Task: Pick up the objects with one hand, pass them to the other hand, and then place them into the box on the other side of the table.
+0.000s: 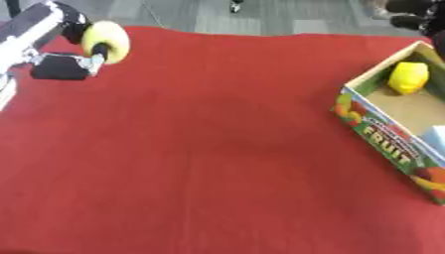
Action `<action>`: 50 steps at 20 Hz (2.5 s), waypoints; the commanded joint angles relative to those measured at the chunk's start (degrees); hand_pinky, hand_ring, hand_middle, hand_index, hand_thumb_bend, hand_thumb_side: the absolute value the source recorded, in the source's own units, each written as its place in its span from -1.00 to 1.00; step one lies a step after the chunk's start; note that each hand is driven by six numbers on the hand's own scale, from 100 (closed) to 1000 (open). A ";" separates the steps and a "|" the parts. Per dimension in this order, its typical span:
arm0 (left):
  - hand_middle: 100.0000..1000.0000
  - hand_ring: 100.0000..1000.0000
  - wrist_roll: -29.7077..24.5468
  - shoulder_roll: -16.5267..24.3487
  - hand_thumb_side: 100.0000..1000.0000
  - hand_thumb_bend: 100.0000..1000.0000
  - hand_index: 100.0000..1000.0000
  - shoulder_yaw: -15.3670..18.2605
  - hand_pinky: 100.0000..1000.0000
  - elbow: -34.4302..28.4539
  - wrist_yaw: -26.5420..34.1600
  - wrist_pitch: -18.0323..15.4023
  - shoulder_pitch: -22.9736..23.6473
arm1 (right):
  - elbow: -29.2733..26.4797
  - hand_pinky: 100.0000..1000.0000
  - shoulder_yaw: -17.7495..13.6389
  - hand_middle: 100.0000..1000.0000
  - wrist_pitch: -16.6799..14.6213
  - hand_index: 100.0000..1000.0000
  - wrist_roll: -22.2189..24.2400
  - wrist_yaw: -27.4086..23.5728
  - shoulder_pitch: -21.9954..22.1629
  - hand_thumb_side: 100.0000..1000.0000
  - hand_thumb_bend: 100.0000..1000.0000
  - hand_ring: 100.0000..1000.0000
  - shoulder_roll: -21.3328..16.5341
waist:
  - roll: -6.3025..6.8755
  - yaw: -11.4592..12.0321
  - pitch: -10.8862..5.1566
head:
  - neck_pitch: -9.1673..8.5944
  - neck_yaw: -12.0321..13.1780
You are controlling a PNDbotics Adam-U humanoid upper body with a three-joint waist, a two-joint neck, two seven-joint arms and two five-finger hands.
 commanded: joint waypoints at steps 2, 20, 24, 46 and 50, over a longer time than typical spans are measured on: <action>-0.12 0.05 2.51 -1.86 -0.54 -1.00 -0.13 -0.28 0.30 -5.53 -0.28 0.97 0.65 | -0.23 1.00 1.36 1.00 -0.96 1.00 1.43 2.36 -2.15 -0.44 -1.00 1.00 0.08 | 0.05 0.08 -1.65 | 0.46 -0.97; -0.14 0.03 11.30 -8.52 -0.35 -1.00 -0.13 -2.95 0.30 -6.13 -0.26 -4.22 3.06 | -4.30 0.99 5.05 1.00 -5.14 1.00 4.67 6.81 0.93 -0.64 -1.00 1.00 -1.33 | -0.34 0.58 -1.52 | 0.46 -2.64; -0.15 0.03 12.00 -9.35 -0.33 -1.00 -0.13 -3.23 0.30 -6.28 -0.75 -5.03 3.18 | -4.11 0.99 5.69 1.00 -5.36 1.00 5.13 7.45 0.28 -0.69 -1.00 1.00 -1.17 | -0.41 0.68 -1.53 | 0.47 -2.85; -0.15 0.02 15.28 -14.45 -0.49 -1.00 -0.14 -8.71 0.30 -6.65 -8.34 -16.13 2.61 | 2.65 0.98 11.56 1.00 -7.42 1.00 8.30 15.21 -6.32 -0.76 -1.00 1.00 2.38 | -0.90 1.62 -1.61 | 0.54 -5.33; -0.15 0.02 15.71 -15.47 -0.47 -1.00 -0.14 -9.54 0.30 -6.97 -8.75 -17.41 2.28 | 4.06 0.98 12.29 1.00 -7.56 1.00 8.65 16.36 -7.32 -0.77 -1.00 1.00 3.08 | -0.90 1.82 -1.57 | 0.55 -5.71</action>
